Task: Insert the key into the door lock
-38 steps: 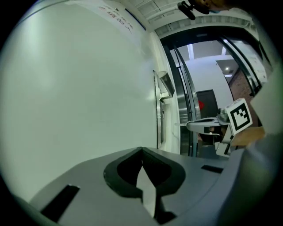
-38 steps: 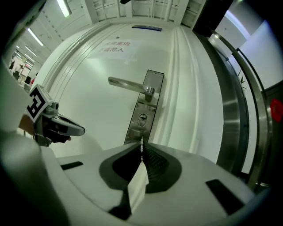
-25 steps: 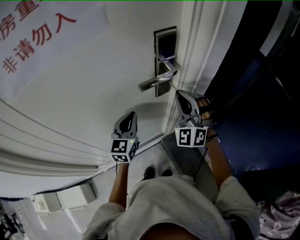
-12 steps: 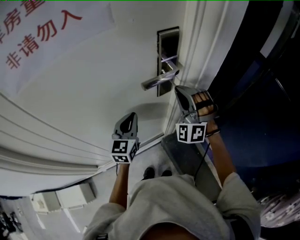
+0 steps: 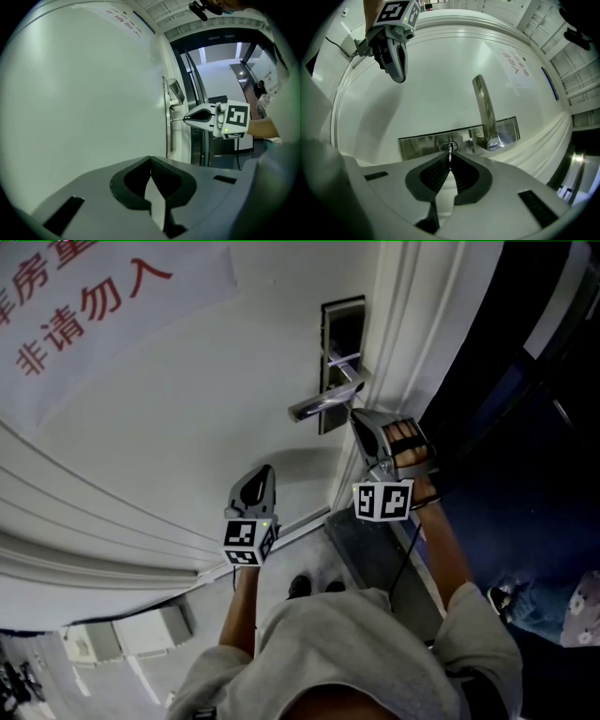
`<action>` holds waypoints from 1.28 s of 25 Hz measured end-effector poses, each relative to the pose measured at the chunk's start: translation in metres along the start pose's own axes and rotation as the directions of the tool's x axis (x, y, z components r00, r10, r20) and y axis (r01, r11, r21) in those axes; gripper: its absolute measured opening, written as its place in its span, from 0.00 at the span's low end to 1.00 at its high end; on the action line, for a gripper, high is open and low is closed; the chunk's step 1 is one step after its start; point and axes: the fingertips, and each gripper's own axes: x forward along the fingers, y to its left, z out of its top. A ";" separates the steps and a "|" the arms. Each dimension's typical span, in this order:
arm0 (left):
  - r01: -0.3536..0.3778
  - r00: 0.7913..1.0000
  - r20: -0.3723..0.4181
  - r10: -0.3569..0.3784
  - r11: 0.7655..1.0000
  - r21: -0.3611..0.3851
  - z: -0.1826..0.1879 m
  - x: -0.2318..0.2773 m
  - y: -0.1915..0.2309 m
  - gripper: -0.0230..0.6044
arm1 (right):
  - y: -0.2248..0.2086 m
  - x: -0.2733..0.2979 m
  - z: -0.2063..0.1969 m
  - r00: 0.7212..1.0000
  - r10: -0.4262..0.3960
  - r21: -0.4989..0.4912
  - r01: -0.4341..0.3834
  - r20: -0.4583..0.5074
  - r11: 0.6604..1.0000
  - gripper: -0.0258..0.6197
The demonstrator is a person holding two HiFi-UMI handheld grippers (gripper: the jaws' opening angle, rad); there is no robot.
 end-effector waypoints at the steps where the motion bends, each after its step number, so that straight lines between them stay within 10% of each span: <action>1: 0.000 1.000 0.000 0.000 1.000 0.000 0.000 0.000 0.000 0.07 | 0.000 0.001 0.000 1.000 0.002 -0.002 -0.002 -0.002 1.000 0.09; 32: 0.002 1.000 -0.004 -0.002 1.000 -0.004 -0.002 -0.001 0.007 0.07 | -0.001 0.032 0.005 0.998 0.003 -0.075 -0.007 -0.058 0.997 0.09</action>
